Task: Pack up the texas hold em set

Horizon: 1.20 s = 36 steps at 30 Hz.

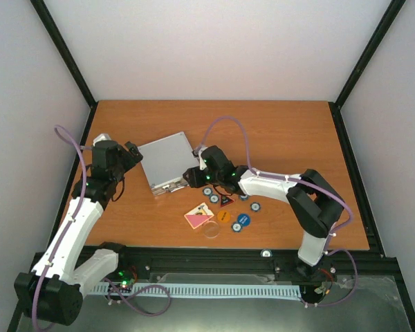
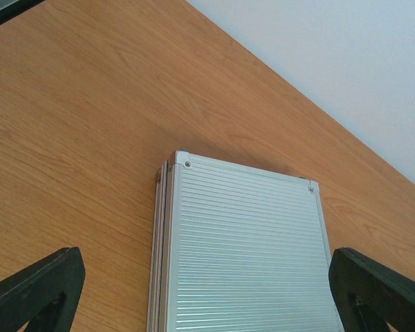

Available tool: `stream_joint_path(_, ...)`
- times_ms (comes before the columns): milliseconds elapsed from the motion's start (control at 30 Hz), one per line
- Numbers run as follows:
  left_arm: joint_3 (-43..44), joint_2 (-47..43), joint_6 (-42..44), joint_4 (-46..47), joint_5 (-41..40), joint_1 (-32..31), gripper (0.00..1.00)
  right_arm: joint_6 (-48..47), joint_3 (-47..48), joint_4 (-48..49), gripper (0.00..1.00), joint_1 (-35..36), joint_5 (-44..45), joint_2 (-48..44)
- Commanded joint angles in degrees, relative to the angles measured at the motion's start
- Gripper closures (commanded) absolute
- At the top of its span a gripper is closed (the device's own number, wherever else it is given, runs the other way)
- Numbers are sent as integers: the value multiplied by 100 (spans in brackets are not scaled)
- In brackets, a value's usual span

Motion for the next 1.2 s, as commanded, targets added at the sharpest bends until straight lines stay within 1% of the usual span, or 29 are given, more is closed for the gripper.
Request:
stream_joint_path(0, -1, -20, 82, -35, 59, -39, 0, 292, 47, -313, 51, 54, 378, 268)
stream_joint_path(33, 0, -25, 82, -31, 61, -39, 0, 376, 72, -383, 55, 53, 427, 327)
stream_joint_path(67, -4, -36, 82, -30, 53, -40, 0, 424, 92, -414, 55, 55, 438, 393)
stream_joint_path(333, -63, -64, 91, -29, 80, -39, 0, 560, 169, -320, 51, 58, 309, 791)
stream_joint_path(633, -72, -85, 107, -30, 99, -39, 0, 450, 344, -199, 51, 58, 238, 1000)
stream_joint_path(833, -73, -83, 102, -41, 148, -39, 0, 441, 528, -229, 51, 58, 231, 1296)
stream_joint_path(900, -80, -101, 108, -47, 154, -39, 0, 443, 517, -140, 56, 58, 219, 1338)
stream_joint_path(1000, -82, -103, 117, -47, 157, -39, 0, 430, 524, -48, 58, 55, 237, 1383)
stream_joint_path(1133, -101, -107, 118, -47, 182, -39, 0, 396, 426, 110, 66, 58, 348, 1360)
stream_joint_path(1167, -111, -111, 118, -47, 183, -40, 0, 380, 400, 138, 67, 57, 378, 1365)
